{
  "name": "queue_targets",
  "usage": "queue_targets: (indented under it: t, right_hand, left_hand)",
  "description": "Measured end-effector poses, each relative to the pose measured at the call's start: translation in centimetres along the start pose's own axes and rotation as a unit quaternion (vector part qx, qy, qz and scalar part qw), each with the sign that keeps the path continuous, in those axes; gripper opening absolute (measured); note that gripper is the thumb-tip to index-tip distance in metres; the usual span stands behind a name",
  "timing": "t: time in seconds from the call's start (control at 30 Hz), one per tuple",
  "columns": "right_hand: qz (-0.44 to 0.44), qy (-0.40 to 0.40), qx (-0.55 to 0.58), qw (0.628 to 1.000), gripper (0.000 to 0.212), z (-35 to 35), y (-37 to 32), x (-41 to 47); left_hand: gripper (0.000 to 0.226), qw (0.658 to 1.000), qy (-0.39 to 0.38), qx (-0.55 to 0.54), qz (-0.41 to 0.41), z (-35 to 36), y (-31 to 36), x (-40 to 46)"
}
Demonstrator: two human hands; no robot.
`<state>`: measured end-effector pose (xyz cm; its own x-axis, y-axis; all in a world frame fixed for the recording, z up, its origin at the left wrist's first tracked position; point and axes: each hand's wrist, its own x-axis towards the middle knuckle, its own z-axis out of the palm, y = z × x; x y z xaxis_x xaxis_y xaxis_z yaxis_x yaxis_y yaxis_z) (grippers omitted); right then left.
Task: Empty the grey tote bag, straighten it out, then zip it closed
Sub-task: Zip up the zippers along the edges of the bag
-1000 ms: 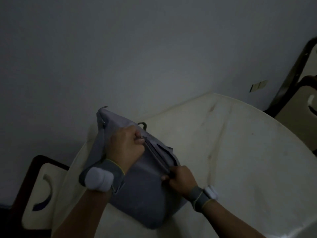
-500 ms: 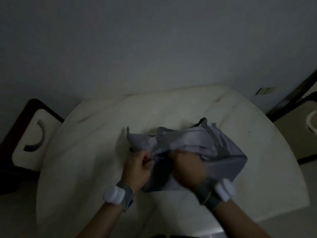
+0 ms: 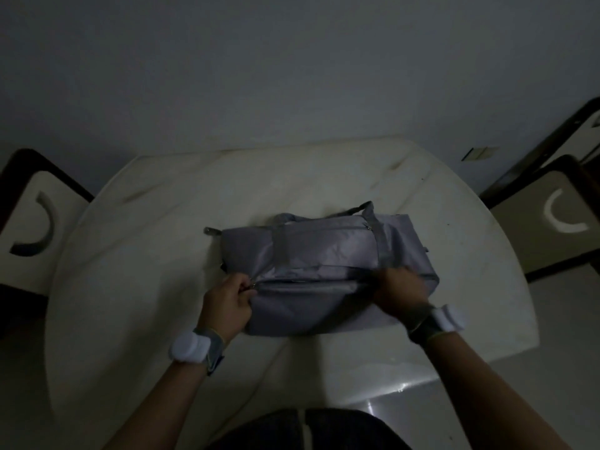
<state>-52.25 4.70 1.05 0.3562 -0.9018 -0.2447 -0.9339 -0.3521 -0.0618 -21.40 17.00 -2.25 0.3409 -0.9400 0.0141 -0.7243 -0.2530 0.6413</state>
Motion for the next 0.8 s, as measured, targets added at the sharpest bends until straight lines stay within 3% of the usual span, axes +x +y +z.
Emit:
queue_targets:
  t: [0.1, 0.23, 0.37, 0.43, 0.53, 0.7, 0.8]
  right_hand:
    - [0.073, 0.014, -0.058, 0.996, 0.013, -1.1, 1.1, 0.2]
    - [0.117, 0.0, -0.066, 0.991, 0.016, -2.9, -0.3, -0.7]
    - [-0.039, -0.033, 0.038, 0.998, 0.024, -3.4, -7.6, -0.5]
    - [-0.149, -0.034, 0.118, 0.981, 0.031, -2.7, -12.2, -0.2]
    - [-0.254, -0.033, 0.097, 0.962, 0.039, -1.9, -16.8, 0.6]
    - [-0.249, -0.04, -0.022, 0.967, 0.038, -1.3, -20.2, 2.5]
    - [-0.214, -0.062, -0.006, 0.975, 0.028, -1.9, -21.8, 3.0]
  left_hand:
    - [0.008, 1.0, 0.007, 0.001, 0.002, 0.2, -0.3, -0.2]
    - [0.011, 1.0, 0.018, -0.006, -0.021, 0.6, -0.4, -0.3]
    - [0.012, 0.998, 0.046, -0.038, -0.035, 0.7, -0.5, -0.4]
    - [0.01, 0.996, 0.049, -0.069, -0.041, 0.7, -0.7, -0.5]
    - [0.013, 0.994, 0.044, -0.09, -0.036, 0.3, -1.2, -0.8]
    - [0.016, 0.997, 0.034, -0.062, 0.003, -0.3, -0.9, -0.8]
    - [0.01, 0.997, 0.042, -0.062, 0.006, -0.5, -1.1, -1.1]
